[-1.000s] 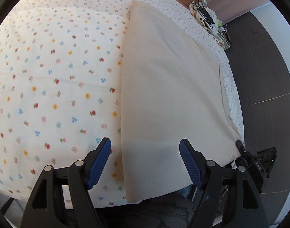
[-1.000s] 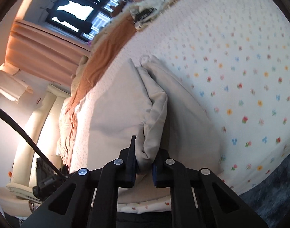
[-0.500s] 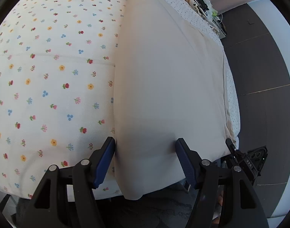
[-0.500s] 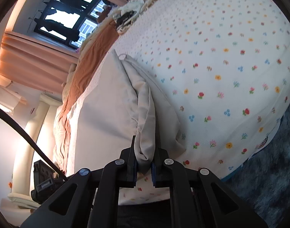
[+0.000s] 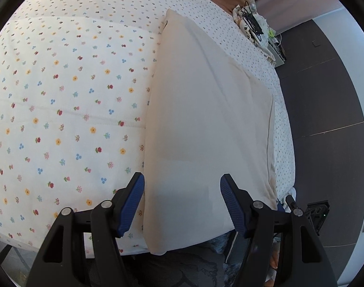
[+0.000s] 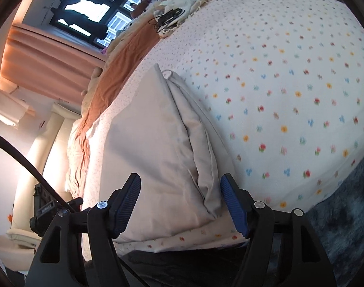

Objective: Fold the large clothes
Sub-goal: 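Open both grippers and press the folded jacket flat, then close both grippers on the folded beige jacket's edge, then lift the folded jacket up off the bed with both grippers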

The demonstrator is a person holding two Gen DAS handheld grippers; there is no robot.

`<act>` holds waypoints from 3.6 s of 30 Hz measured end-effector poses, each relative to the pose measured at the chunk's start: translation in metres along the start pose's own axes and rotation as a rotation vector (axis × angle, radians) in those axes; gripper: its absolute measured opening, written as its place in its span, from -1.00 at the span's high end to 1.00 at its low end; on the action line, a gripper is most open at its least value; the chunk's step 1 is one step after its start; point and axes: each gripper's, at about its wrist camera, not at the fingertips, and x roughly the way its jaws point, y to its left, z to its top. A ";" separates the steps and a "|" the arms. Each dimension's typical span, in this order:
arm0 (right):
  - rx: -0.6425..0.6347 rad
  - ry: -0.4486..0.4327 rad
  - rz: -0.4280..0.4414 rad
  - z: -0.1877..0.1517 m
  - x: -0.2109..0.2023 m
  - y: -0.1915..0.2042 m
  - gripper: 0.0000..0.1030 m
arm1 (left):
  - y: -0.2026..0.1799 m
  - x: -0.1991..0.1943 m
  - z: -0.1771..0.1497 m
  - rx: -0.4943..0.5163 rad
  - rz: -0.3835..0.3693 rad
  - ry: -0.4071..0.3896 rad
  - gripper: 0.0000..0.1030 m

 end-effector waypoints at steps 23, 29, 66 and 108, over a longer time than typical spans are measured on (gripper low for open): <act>-0.173 0.287 -0.029 0.145 0.157 0.030 -0.31 | 0.022 0.068 0.102 0.005 -0.005 -0.045 -0.29; -0.203 0.354 -0.008 0.164 0.202 0.036 -0.32 | 0.017 0.089 0.124 0.033 -0.010 -0.049 -0.29; -0.278 0.197 0.175 0.139 0.147 0.113 0.77 | -0.078 0.018 0.144 0.212 0.022 -0.286 0.57; -0.372 -0.260 -0.154 0.116 -0.254 0.066 0.78 | -0.404 0.012 -0.019 0.572 -0.447 -0.121 0.60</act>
